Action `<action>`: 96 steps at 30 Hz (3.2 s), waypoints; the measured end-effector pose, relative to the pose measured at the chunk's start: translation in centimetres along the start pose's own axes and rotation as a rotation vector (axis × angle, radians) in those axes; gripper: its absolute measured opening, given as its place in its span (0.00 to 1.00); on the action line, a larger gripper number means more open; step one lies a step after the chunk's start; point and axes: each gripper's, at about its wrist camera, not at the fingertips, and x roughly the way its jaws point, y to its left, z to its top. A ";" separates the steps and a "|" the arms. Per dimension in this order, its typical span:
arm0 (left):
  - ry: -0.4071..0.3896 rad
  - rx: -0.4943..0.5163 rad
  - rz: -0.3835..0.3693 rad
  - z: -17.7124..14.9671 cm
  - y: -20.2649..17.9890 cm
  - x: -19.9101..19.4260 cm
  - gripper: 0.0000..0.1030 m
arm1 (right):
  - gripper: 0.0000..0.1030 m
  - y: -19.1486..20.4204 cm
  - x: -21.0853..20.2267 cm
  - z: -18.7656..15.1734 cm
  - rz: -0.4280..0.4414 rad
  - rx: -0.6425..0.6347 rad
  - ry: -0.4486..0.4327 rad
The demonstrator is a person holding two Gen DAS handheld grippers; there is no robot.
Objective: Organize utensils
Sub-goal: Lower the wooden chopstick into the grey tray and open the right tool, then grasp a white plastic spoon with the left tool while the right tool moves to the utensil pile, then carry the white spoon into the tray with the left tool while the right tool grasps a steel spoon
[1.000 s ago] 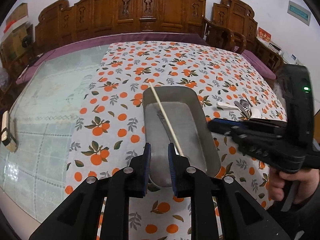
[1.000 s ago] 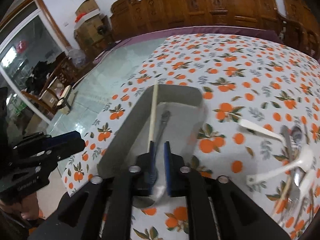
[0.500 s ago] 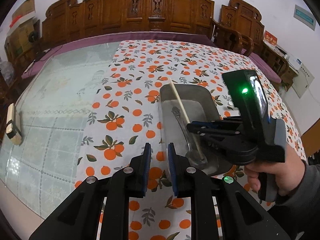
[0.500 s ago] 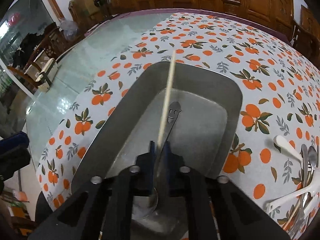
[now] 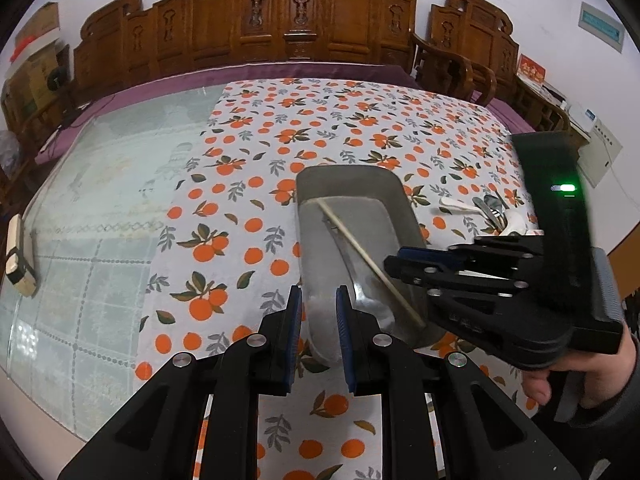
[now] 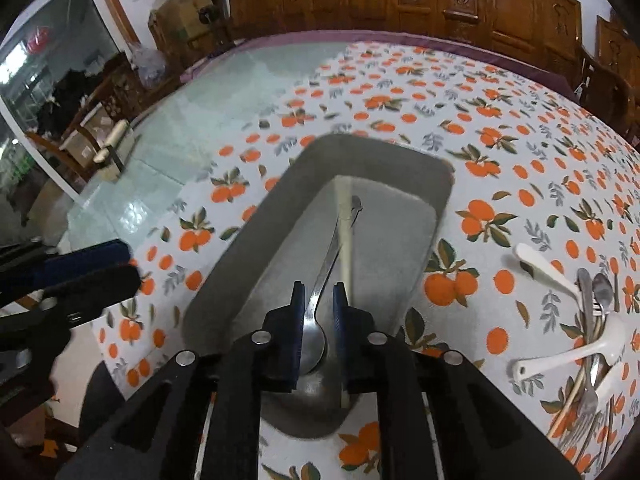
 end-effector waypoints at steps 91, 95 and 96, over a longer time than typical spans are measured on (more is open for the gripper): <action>0.019 0.257 -0.268 5.3 -18.0 6.9 0.03 | 0.33 -17.5 -5.8 -9.7 -0.286 0.049 0.028; 0.015 0.242 -0.262 5.0 -17.0 6.3 0.03 | 0.35 -17.1 -5.1 -9.8 -0.331 0.001 0.042; 0.015 0.239 -0.260 4.9 -16.7 6.2 0.03 | 0.35 -17.1 -5.0 -9.8 -0.347 -0.012 0.046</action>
